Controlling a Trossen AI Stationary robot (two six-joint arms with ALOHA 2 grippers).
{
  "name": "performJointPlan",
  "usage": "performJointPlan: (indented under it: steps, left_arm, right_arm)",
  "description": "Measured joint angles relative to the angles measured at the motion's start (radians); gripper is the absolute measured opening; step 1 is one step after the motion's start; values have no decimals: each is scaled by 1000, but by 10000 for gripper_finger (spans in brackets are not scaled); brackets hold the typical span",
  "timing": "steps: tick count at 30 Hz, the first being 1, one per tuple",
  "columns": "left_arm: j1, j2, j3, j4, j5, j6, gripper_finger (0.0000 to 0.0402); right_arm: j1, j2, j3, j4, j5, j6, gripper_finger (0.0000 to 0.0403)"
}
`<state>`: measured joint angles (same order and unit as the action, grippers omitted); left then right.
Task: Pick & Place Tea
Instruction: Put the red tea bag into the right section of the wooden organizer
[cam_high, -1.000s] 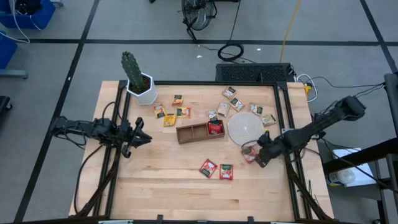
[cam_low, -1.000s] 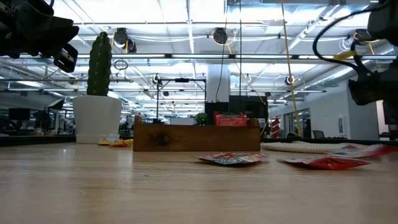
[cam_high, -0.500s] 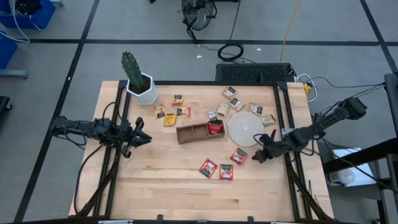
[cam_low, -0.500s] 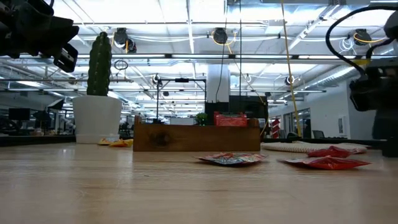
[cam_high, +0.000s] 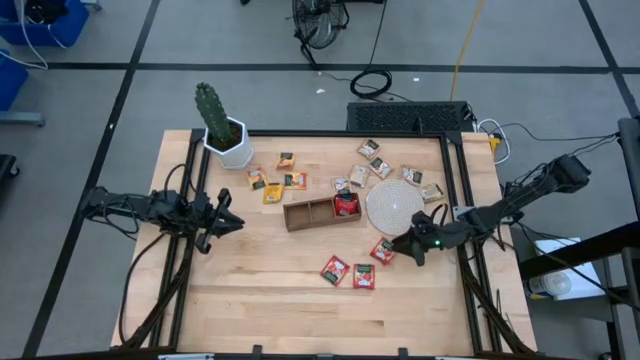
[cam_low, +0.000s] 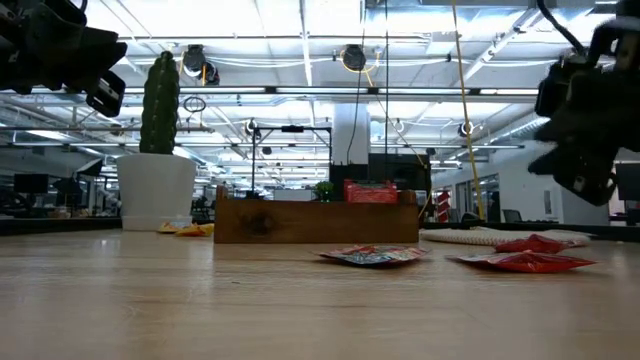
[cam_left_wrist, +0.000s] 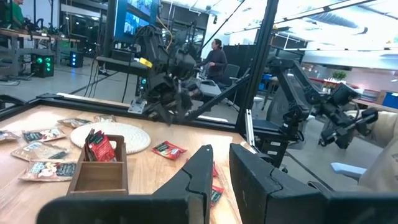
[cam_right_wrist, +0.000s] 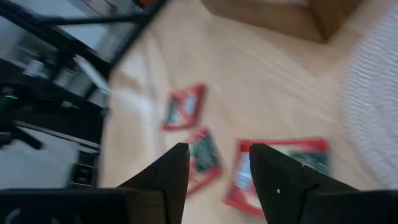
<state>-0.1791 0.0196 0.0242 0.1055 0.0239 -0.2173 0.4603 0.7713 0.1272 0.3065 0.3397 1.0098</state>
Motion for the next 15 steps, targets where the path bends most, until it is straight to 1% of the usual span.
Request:
performJointPlan:
  steps: [4, 6, 8, 10, 12, 15]
  left_arm:
    - [0, 0, 0, -1, 0, 0, 58]
    - [0, 0, 0, 2, 0, 0, 58]
    - [0, 0, 0, 1, 0, 0, 58]
    - [0, 0, 0, 2, 0, 0, 58]
    - [0, 0, 0, 1, 0, 0, 58]
    - [0, 0, 0, 2, 0, 0, 58]
  right_arm:
    - [0, 104, 4, 119, -2, -49, 153]
    - [-1, 173, 40, 123, -21, -90, 153]
    - [-1, 236, 125, 75, -56, -152, 153]
    - [0, 290, 252, -72, -57, -228, 153]
    - [0, 350, 407, -311, -41, -286, 153]
    - [0, 460, 640, -679, 50, -333, 153]
